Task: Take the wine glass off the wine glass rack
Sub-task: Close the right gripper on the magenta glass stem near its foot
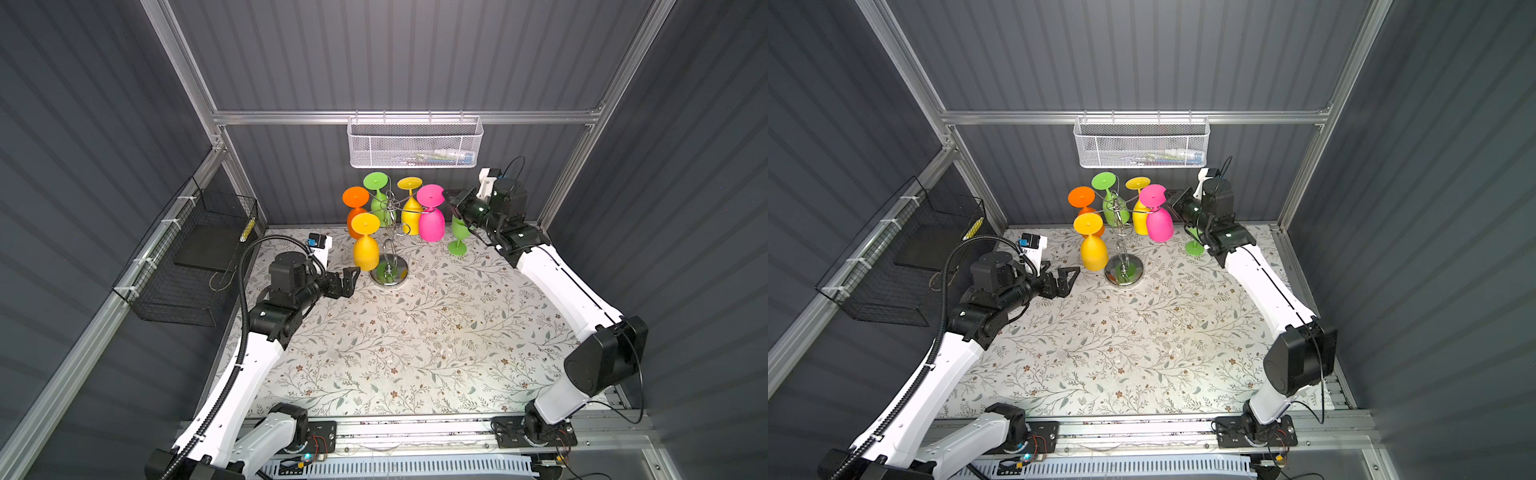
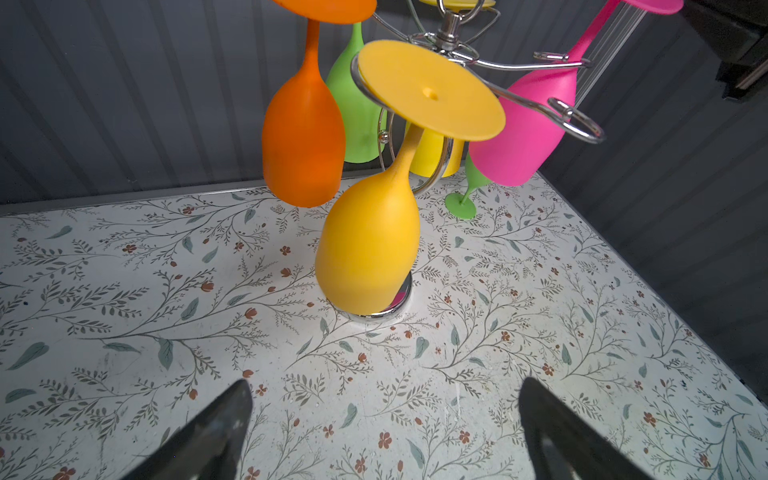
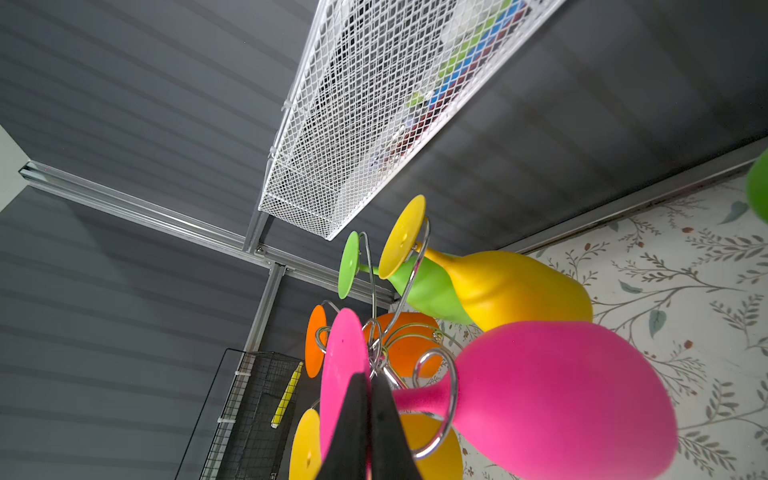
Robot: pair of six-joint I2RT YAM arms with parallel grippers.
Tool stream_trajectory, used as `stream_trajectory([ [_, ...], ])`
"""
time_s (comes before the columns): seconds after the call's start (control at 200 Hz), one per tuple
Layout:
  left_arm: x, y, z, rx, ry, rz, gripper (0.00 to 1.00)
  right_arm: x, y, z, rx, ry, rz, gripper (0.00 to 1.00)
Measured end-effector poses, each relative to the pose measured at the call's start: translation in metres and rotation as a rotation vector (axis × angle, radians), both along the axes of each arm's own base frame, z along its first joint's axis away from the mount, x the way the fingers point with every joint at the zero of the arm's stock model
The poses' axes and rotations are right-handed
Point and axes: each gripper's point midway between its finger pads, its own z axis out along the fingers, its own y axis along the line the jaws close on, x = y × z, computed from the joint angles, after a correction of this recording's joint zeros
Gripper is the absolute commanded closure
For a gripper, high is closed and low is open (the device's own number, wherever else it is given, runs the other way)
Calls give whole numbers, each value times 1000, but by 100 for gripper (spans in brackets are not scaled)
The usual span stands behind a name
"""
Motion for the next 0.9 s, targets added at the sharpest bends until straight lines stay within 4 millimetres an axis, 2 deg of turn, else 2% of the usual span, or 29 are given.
stream_trajectory([
  [0.32,0,0,0,0,1,0,0,-5,7,-4,-15,8,14,100],
  [0.61,0,0,0,0,1,1,0,-13,28,-4,-26,2,56,100],
  [0.901,0,0,0,0,1,1,0,2,44,-12,-34,18,72,100],
])
